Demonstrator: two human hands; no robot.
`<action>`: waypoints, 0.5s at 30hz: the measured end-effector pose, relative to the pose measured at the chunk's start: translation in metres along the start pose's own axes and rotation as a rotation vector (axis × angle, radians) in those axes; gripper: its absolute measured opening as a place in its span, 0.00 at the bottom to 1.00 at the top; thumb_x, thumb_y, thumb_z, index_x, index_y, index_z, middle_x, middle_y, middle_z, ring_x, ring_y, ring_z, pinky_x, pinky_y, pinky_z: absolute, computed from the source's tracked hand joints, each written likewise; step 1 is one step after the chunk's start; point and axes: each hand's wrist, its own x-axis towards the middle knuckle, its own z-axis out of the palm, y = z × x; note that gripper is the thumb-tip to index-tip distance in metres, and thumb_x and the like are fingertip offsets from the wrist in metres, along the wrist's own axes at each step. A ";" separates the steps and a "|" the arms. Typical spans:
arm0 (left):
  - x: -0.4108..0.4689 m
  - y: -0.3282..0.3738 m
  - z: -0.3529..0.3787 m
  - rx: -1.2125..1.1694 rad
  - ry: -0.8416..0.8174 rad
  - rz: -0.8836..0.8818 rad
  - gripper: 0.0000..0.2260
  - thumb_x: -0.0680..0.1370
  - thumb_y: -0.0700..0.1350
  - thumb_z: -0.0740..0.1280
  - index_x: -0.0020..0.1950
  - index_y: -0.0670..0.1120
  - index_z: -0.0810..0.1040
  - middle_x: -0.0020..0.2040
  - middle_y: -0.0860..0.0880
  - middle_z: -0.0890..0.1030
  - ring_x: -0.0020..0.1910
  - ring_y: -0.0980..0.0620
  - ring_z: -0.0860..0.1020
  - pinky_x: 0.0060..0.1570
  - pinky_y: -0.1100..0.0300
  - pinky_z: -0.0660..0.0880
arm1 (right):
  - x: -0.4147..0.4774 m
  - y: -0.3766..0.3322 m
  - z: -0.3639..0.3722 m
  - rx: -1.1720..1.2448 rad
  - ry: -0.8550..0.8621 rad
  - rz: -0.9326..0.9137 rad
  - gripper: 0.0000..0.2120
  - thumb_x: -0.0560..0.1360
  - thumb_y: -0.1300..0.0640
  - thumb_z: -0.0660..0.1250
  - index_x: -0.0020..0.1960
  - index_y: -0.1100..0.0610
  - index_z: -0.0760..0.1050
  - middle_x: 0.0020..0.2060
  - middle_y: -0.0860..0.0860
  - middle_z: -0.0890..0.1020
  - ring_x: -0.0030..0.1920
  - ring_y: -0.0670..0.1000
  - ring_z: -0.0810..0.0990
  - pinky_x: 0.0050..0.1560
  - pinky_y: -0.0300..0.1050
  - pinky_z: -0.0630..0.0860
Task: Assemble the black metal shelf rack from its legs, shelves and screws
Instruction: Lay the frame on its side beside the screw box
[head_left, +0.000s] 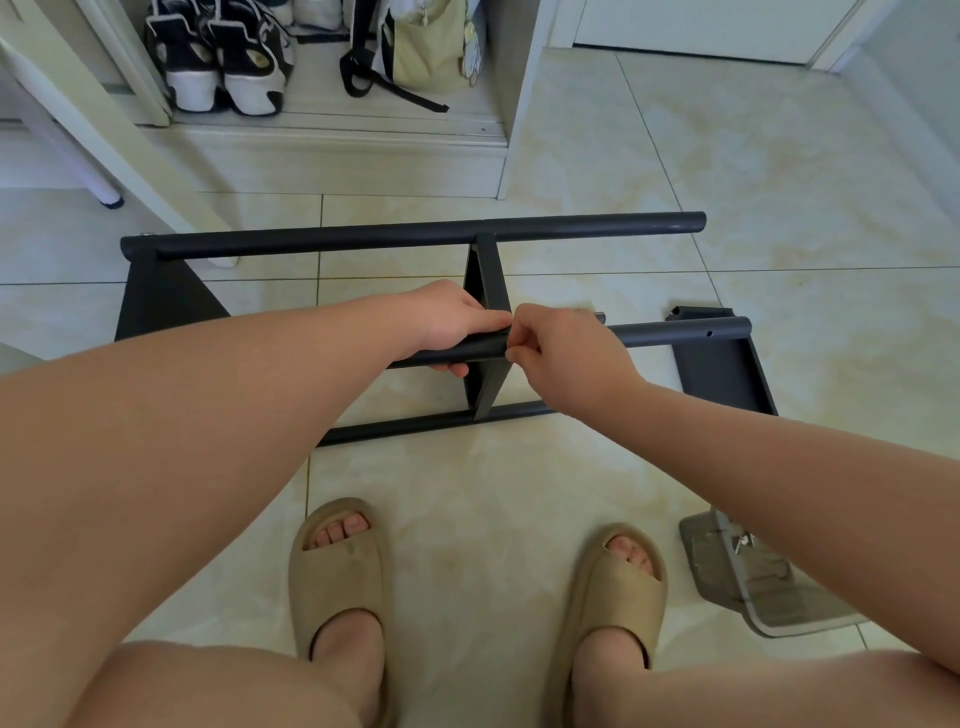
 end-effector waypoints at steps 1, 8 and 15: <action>0.000 0.000 0.000 -0.003 0.006 0.004 0.18 0.78 0.63 0.66 0.44 0.49 0.82 0.26 0.49 0.81 0.23 0.53 0.78 0.31 0.62 0.74 | 0.002 0.000 0.000 -0.027 0.022 -0.013 0.02 0.79 0.55 0.67 0.50 0.53 0.75 0.46 0.49 0.79 0.47 0.54 0.77 0.47 0.52 0.78; -0.002 0.000 0.001 0.004 0.023 0.025 0.18 0.78 0.61 0.66 0.48 0.46 0.80 0.29 0.48 0.83 0.23 0.52 0.79 0.32 0.60 0.74 | 0.013 0.013 -0.004 0.027 0.008 -0.013 0.09 0.77 0.50 0.72 0.52 0.54 0.76 0.48 0.47 0.73 0.46 0.50 0.75 0.45 0.44 0.69; -0.009 0.002 0.017 0.193 0.236 0.083 0.18 0.81 0.61 0.58 0.46 0.48 0.74 0.41 0.47 0.81 0.41 0.44 0.81 0.36 0.56 0.71 | -0.004 0.024 -0.003 0.139 0.024 -0.075 0.11 0.81 0.53 0.67 0.61 0.55 0.78 0.52 0.47 0.74 0.49 0.49 0.74 0.52 0.40 0.68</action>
